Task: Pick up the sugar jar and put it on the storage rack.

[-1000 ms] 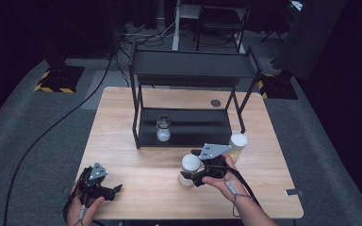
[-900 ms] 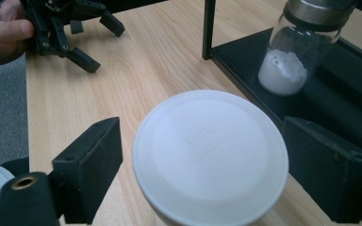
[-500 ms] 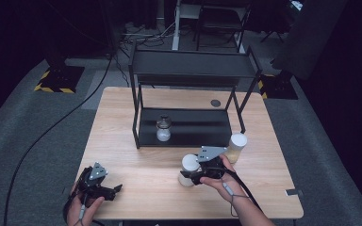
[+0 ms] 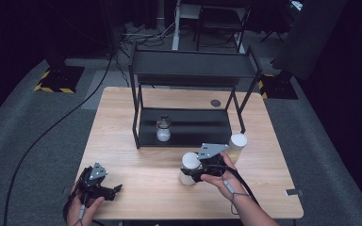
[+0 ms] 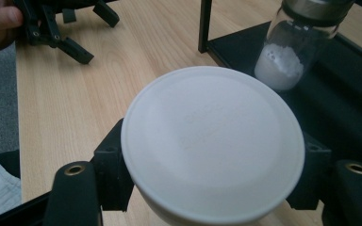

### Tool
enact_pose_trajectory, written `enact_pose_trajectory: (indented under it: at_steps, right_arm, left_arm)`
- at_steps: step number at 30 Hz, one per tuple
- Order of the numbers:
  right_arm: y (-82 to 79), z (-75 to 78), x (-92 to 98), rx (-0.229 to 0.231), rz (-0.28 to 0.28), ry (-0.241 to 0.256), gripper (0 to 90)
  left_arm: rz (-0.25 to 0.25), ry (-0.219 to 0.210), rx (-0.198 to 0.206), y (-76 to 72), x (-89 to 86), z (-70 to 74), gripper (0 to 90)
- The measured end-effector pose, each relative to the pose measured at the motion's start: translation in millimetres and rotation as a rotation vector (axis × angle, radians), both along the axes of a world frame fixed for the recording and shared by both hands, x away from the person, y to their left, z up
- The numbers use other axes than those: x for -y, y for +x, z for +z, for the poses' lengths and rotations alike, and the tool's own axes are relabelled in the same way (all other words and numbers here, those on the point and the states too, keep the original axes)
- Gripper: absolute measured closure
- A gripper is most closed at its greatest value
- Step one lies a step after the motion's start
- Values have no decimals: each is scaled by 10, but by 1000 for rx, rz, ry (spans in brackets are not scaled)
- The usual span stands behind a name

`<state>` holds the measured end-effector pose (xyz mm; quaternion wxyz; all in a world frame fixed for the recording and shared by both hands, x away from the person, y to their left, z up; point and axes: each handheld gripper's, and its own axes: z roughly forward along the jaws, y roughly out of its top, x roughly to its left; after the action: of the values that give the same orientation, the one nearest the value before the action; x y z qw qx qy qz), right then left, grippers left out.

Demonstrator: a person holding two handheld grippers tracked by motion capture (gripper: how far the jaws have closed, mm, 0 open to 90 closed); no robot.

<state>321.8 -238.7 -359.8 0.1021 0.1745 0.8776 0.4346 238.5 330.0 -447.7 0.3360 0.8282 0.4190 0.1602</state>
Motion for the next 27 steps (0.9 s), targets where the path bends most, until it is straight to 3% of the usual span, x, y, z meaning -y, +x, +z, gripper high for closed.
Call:
enact_pose_trajectory:
  at_steps: [16,27]
  right_arm:
    - [128,491,24,48,-16,23,335]
    - [265,746,10,70,-23,34,335]
  left_arm:
    - [0,0,0,0,0,0,2]
    - [0,0,0,0,0,0,1]
